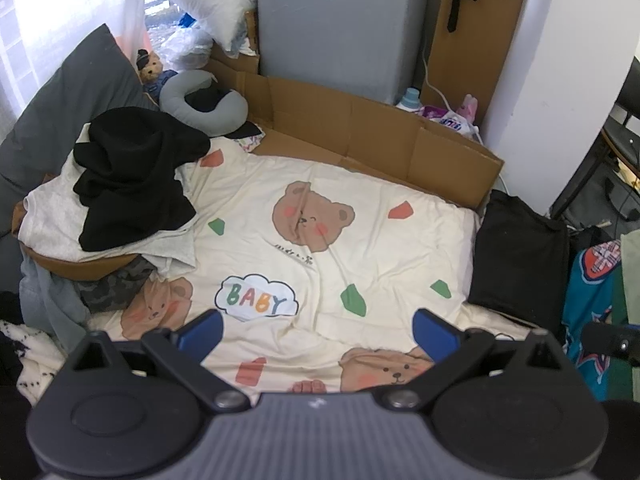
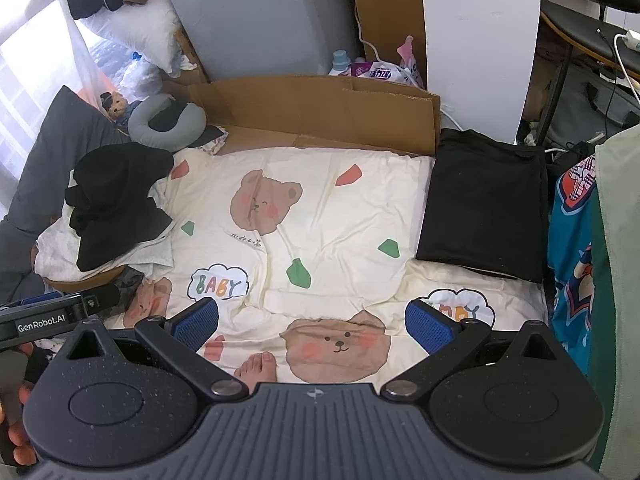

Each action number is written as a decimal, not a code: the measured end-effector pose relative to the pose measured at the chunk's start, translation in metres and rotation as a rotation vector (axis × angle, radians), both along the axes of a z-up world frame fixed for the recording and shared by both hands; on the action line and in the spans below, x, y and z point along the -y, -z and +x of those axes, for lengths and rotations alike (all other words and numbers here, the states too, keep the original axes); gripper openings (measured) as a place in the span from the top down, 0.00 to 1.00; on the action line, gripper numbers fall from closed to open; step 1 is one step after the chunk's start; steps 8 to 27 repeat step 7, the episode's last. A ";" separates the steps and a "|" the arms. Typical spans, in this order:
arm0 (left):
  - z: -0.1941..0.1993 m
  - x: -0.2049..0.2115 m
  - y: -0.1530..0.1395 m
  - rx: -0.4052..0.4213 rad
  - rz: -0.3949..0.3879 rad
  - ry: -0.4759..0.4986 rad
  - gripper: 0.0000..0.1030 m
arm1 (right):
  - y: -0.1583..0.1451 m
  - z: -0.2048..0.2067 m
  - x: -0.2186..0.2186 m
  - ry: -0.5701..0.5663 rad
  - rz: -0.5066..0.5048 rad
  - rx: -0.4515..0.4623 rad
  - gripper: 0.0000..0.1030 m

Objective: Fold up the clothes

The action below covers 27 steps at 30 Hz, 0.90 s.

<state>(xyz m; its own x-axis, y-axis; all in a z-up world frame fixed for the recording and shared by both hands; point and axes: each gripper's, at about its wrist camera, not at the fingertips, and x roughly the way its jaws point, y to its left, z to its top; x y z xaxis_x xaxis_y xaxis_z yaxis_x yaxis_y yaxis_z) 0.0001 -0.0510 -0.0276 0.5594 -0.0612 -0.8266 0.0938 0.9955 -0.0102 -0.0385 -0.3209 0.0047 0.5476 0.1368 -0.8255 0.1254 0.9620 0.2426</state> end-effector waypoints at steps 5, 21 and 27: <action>0.001 -0.001 -0.001 0.000 0.003 0.000 0.01 | 0.000 0.000 -0.002 -0.002 -0.003 -0.001 0.01; 0.002 -0.001 0.000 -0.001 0.003 -0.003 0.01 | 0.000 -0.001 -0.002 0.000 -0.002 0.000 0.01; 0.002 -0.001 0.000 -0.001 0.003 -0.003 0.01 | 0.000 -0.001 -0.002 0.000 -0.002 0.000 0.01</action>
